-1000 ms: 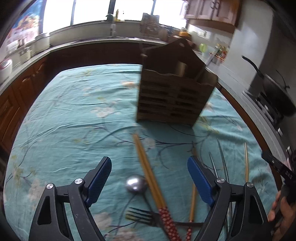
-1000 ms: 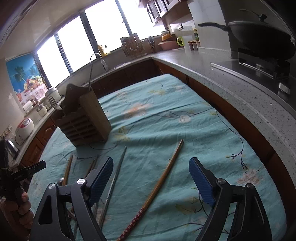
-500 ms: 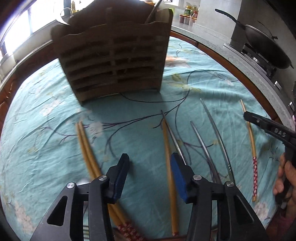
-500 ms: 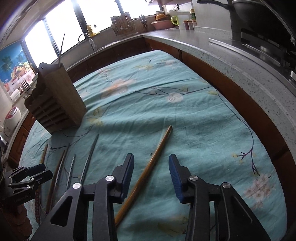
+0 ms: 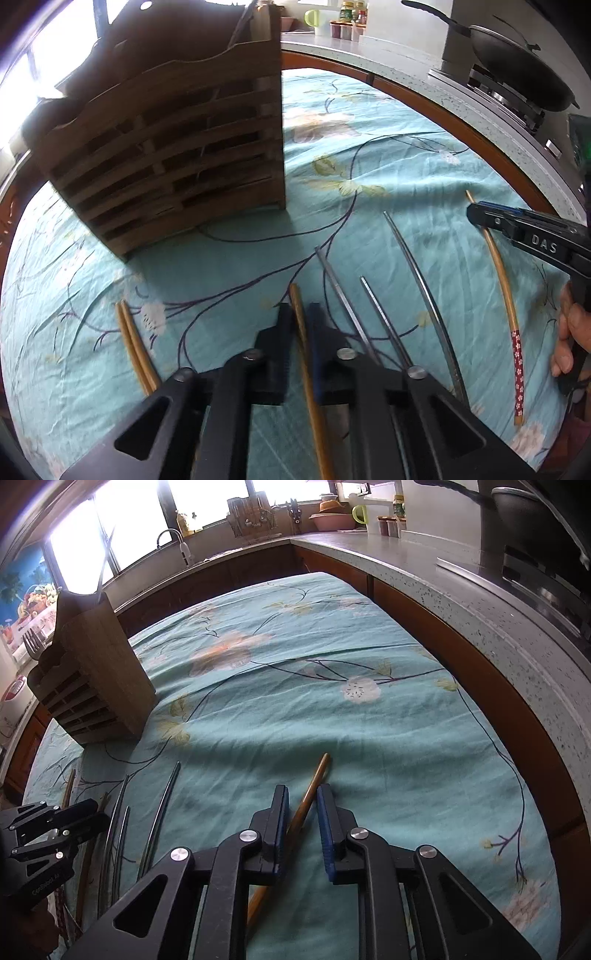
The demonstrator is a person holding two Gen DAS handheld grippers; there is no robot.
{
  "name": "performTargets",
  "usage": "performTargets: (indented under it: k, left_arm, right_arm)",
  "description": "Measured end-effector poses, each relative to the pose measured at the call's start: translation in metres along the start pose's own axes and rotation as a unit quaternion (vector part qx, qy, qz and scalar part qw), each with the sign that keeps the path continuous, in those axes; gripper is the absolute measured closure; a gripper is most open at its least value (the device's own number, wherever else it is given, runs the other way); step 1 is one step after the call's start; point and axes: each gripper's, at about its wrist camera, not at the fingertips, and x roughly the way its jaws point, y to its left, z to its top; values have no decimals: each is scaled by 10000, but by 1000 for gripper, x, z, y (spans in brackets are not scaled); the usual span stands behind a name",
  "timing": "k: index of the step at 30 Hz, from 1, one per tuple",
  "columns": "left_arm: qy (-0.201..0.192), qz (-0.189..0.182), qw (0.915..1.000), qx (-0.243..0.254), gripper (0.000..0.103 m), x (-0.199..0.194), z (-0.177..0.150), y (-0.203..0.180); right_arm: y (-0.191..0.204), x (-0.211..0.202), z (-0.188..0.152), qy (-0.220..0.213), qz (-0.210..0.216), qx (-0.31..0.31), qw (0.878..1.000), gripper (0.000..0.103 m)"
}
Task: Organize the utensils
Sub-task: 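Grasp a wooden chopstick with the left tool while the right tool grasps another wooden chopstick, then lift and carry the wooden chopsticks in both tools over the caddy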
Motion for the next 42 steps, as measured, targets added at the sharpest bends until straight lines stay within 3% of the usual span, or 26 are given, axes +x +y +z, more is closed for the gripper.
performTargets:
  k: [7, 12, 28, 42]
  left_arm:
    - [-46, -331, 9990, -288, 98, -1, 0, 12]
    - [-257, -583, 9964, -567, 98, -20, -3, 26]
    - [-1233, -589, 9855, -1009, 99, -132, -34, 59]
    - [-2125, -497, 9645, -1486, 99, -219, -64, 91]
  right_arm:
    - [3, 9, 12, 88, -52, -96, 9999, 88]
    - [3, 8, 15, 95, 168, 14, 9998, 98]
    - [47, -85, 21, -850, 817, -231, 9928, 98]
    - [84, -151, 35, -1759, 1160, -397, 9768, 98]
